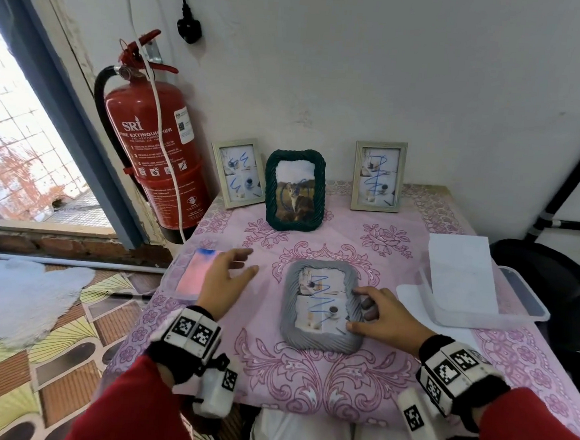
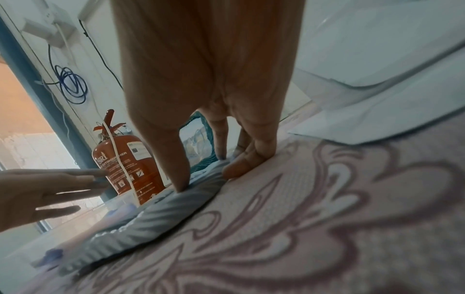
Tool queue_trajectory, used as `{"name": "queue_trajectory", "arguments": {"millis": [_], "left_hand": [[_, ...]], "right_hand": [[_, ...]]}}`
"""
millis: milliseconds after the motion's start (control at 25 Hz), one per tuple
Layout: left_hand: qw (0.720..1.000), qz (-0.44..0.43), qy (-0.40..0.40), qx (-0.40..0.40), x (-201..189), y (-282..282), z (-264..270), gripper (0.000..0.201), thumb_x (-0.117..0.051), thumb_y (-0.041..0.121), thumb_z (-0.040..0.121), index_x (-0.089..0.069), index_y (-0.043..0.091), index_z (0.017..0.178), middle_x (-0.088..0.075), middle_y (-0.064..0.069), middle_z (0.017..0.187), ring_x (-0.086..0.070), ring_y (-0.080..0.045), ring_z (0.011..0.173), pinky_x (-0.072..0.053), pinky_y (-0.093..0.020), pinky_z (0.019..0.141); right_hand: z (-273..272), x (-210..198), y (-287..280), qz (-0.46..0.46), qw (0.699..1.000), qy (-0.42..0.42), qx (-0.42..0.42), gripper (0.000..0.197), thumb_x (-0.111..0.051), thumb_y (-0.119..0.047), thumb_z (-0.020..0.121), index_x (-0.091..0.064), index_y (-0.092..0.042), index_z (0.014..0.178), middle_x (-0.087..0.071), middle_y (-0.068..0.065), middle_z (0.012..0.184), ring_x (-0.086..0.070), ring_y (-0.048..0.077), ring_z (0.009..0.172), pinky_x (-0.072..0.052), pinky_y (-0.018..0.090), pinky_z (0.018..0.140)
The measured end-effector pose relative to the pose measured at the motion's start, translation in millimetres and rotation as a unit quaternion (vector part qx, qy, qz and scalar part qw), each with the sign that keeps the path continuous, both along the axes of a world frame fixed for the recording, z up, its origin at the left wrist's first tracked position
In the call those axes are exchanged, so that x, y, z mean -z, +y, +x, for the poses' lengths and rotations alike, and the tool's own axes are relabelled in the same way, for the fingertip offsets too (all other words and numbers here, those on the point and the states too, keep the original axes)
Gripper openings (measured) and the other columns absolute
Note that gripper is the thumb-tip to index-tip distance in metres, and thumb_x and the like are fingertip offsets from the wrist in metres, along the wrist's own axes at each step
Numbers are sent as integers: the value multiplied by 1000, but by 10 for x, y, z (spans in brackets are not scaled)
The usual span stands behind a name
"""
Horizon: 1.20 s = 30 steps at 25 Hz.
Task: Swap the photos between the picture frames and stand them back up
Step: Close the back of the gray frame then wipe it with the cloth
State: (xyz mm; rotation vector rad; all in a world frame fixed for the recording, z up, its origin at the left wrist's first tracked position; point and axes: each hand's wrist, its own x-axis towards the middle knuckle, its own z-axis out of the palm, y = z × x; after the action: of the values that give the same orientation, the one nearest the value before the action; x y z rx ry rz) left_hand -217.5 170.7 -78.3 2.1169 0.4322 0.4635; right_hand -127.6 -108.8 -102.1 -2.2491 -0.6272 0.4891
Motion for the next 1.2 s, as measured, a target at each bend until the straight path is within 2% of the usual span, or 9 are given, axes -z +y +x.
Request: {"name": "queue_trajectory", "arguments": {"millis": [160, 360, 600, 680, 800, 1000, 1040, 1120, 1200], "left_hand": [[989, 101, 100, -44, -33, 608, 26, 35, -61, 15, 87, -58, 12, 122, -56, -11, 126, -55, -25, 111, -42, -34, 99], [945, 194, 264, 11, 47, 840, 32, 49, -66, 21, 83, -53, 18, 131, -53, -9, 127, -51, -24, 113, -38, -31, 101], [931, 235, 278, 6, 10, 823, 24, 52, -67, 22, 81, -51, 24, 130, -44, -10, 123, -50, -24, 113, -35, -28, 104], [927, 246, 283, 1, -4, 803, 31, 50, -65, 22, 82, -52, 26, 130, -48, -11, 121, -51, -24, 112, -37, -28, 101], [934, 250, 254, -16, -33, 789, 40, 41, -58, 15, 85, -59, 22, 125, -63, -10, 118, -55, -25, 110, -40, -28, 94], [965, 224, 95, -100, -129, 717, 13, 38, -57, 9, 85, -59, 12, 123, -59, -15, 117, -58, -30, 98, -48, -38, 89], [967, 227, 48, -106, -171, 660, 17, 37, -58, 10, 86, -58, 11, 122, -57, -14, 115, -58, -27, 92, -50, -35, 83], [965, 244, -21, -89, -274, 510, 50, 36, -59, 13, 86, -57, 12, 122, -55, -10, 111, -54, -16, 82, -45, -18, 72], [969, 235, -54, -46, -357, 297, 116, 37, -60, 12, 85, -58, 12, 122, -54, -7, 107, -51, -7, 74, -42, -9, 64]], "right_hand": [[54, -29, 17, -31, 999, 2, -40, 76, -76, -27, 76, -34, -18, 139, -36, 6, 110, -49, 14, 85, -38, 15, 79], [113, -37, 17, -52, 997, 6, -62, 79, -76, -32, 75, -31, -23, 139, -37, 5, 110, -49, 14, 88, -38, 16, 80], [166, -10, 7, -53, 996, 11, -70, 81, -78, -34, 72, -33, -26, 139, -39, 6, 111, -48, 14, 90, -39, 19, 82], [179, -10, 3, -54, 996, 10, -73, 82, -78, -35, 71, -33, -27, 139, -39, 5, 111, -48, 13, 91, -39, 19, 82], [184, -18, 2, -57, 995, 9, -76, 82, -78, -37, 72, -33, -28, 139, -39, 4, 110, -47, 12, 92, -38, 19, 83], [169, -20, -11, -57, 995, 10, -77, 85, -77, -37, 72, -29, -27, 142, -39, 4, 111, -46, 13, 95, -37, 18, 84], [167, -24, -13, -58, 995, 11, -77, 86, -77, -37, 72, -28, -27, 143, -39, 4, 111, -47, 13, 95, -38, 18, 83], [166, -33, -6, -59, 995, 12, -76, 88, -78, -37, 72, -27, -27, 143, -39, 4, 111, -47, 13, 94, -39, 13, 76], [161, -45, -1, -62, 995, 11, -75, 88, -78, -37, 72, -27, -27, 143, -39, 4, 112, -47, 13, 93, -38, 8, 71]]}}
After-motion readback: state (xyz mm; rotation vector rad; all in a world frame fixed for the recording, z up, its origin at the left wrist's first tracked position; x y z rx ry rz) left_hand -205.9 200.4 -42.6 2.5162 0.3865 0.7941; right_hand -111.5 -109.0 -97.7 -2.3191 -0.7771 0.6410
